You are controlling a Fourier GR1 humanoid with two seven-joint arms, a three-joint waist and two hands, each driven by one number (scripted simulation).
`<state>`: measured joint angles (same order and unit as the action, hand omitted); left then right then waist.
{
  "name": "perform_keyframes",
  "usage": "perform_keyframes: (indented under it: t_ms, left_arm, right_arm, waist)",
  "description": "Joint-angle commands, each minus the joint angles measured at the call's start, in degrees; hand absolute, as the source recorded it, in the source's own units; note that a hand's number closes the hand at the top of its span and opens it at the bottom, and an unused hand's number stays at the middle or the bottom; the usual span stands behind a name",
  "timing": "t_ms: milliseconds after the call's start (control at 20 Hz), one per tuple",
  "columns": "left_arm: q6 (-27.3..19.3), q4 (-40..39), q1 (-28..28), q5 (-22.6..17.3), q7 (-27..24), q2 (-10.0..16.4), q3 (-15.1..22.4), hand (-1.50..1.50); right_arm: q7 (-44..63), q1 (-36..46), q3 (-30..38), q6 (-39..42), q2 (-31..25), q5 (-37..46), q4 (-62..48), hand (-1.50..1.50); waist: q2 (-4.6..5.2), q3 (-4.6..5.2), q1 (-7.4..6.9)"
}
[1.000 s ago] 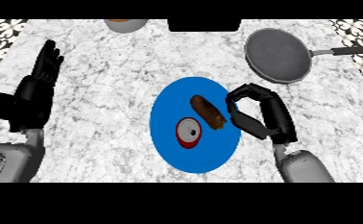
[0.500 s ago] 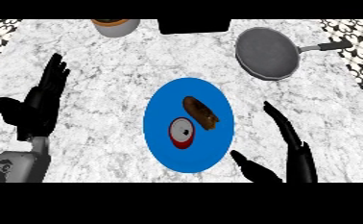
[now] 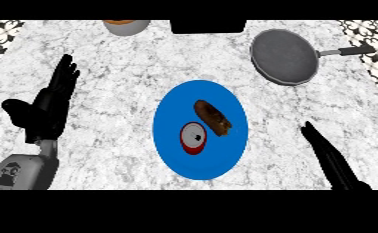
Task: Pick the can from the plate and place it in the pan
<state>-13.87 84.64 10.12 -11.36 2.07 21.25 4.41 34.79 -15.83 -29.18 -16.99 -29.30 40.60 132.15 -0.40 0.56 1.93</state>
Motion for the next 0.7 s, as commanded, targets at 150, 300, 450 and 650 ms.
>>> perform_keyframes:
  t_ms: [150,300,450,650]
  left_arm:
    - [2.8,1.78,0.69,-0.62,0.68,0.85,0.43,0.0]
    - [2.18,-1.26,2.16,0.02,-0.83,-0.71,0.27,0.0]
    - [2.52,-1.37,3.94,-0.12,1.62,-0.35,-0.24,0.0]
    - [2.25,-3.23,3.77,1.13,-0.22,-2.08,0.46,0.0]
  right_arm:
    - [25.03,16.05,1.26,18.41,-0.66,3.49,10.46,-1.5]
    - [34.3,26.7,-2.45,24.61,3.83,3.27,9.16,-1.5]
    - [40.11,38.08,-3.82,28.23,12.29,-0.04,2.11,-1.5]
    - [41.36,45.98,-4.7,29.68,21.55,-3.14,-6.06,-1.5]
  waist:
    - [0.31,-0.14,-3.12]
    - [0.34,-0.16,-2.71]
    - [0.35,-0.3,-3.05]
    - [0.4,-0.37,-2.7]
